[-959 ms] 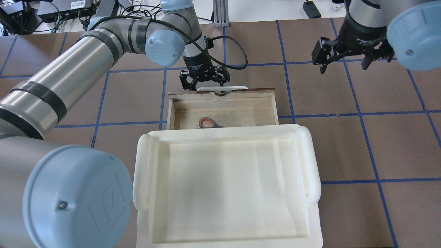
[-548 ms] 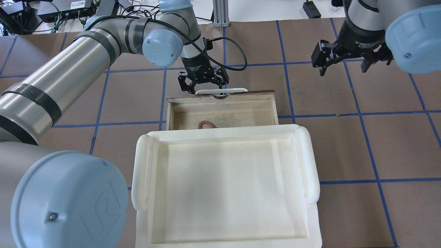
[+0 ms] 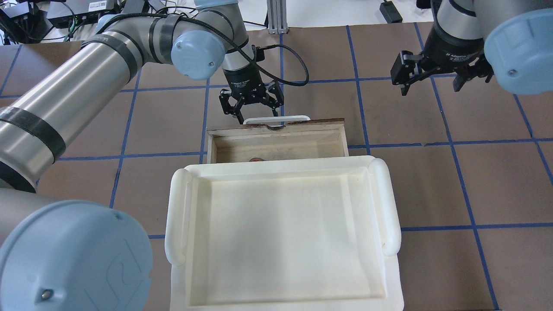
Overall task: Put scissors in drawer and close it
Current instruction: 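Lower the left gripper to the drawer front and push it closed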
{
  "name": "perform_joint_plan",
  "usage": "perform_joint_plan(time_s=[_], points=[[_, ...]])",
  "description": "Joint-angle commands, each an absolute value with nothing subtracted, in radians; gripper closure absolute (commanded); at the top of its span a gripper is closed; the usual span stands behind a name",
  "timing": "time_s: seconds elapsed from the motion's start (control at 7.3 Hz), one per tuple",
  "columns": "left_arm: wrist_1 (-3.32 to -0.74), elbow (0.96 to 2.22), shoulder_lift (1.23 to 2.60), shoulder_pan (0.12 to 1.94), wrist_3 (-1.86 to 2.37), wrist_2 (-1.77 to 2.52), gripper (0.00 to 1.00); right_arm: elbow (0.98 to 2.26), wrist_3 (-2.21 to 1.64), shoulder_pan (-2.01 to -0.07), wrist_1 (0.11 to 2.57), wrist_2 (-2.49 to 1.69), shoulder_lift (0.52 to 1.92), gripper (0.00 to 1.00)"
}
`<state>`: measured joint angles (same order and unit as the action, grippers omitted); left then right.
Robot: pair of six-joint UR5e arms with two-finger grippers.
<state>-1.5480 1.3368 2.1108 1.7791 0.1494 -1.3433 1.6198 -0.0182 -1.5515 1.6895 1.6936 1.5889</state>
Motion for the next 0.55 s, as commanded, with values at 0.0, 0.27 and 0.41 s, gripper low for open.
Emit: perform_joint_plan(time_s=[0.0,0.27,0.41], points=[[-1.557,1.357,2.094,1.778,0.141,-1.345,0.00,1.620,-0.018,-1.551,1.684,1.694,1.589,0.00],[-1.557,1.382,2.080,1.779,0.141,-1.345,0.00,1.620,-0.018,-1.551,1.681,1.694,1.589,0.00],[-1.559,1.397,2.068,1.779,0.141,-1.345,0.00,1.620,-0.017,-1.551,1.683,1.690,1.589,0.00]])
